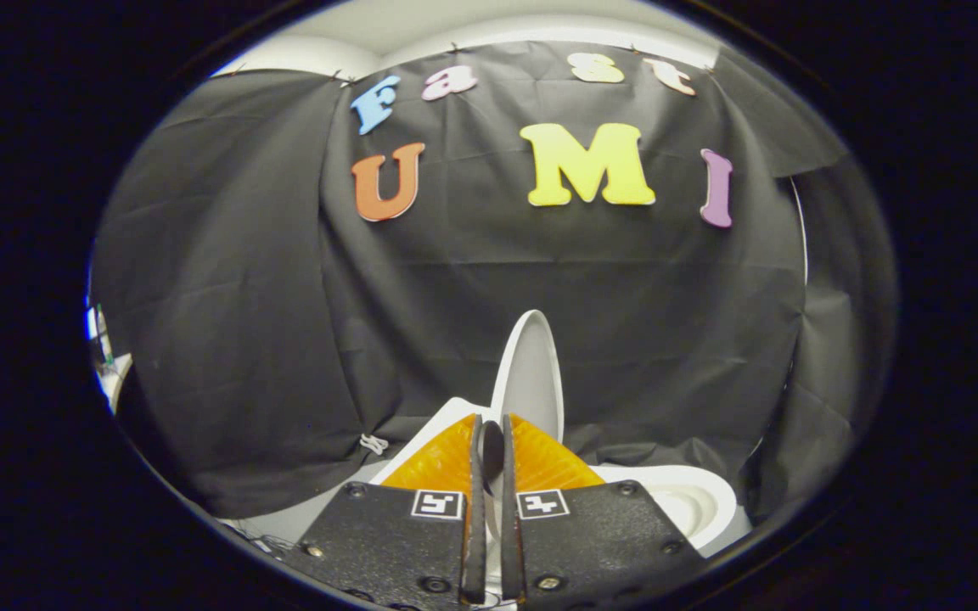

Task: Open the toilet lid.

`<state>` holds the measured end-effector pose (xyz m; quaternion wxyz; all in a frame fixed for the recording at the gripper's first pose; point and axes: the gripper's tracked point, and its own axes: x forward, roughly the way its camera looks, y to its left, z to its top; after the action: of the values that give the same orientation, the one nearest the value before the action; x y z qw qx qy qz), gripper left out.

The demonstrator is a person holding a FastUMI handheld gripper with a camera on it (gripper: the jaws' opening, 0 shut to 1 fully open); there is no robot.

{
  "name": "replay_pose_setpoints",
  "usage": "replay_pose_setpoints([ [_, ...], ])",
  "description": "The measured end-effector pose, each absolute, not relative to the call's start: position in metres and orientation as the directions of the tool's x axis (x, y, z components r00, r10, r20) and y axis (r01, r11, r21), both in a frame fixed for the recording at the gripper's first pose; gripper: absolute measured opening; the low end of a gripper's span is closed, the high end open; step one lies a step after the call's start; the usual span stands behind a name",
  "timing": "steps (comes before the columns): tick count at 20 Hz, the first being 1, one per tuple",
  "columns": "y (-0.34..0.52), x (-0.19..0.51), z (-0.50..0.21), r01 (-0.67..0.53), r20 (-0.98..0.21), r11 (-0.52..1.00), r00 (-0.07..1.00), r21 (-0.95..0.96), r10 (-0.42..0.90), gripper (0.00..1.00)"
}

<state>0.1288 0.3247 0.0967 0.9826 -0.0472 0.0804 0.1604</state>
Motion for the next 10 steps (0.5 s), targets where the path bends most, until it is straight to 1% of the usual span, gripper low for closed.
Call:
replay_pose_setpoints([
  [2, 0.331, 0.129, 0.095, -0.334, -0.170, 0.934, 0.935, -0.125, 0.311, 0.30],
  [5, 0.351, 0.126, 0.085, -0.403, -0.191, 0.903, 0.908, -0.151, 0.373, 0.59],
  [6, 0.351, 0.124, 0.084, -0.411, -0.181, 0.899, 0.906, -0.149, 0.384, 0.69],
  [8, 0.342, 0.126, 0.103, -0.376, -0.113, 0.916, 0.925, -0.141, 0.363, 0.88],
  [9, 0.340, 0.126, 0.112, -0.367, -0.080, 0.921, 0.930, -0.132, 0.359, 0.90],
  [10, 0.338, 0.125, 0.118, -0.366, -0.055, 0.922, 0.930, -0.124, 0.362, 0.95],
])
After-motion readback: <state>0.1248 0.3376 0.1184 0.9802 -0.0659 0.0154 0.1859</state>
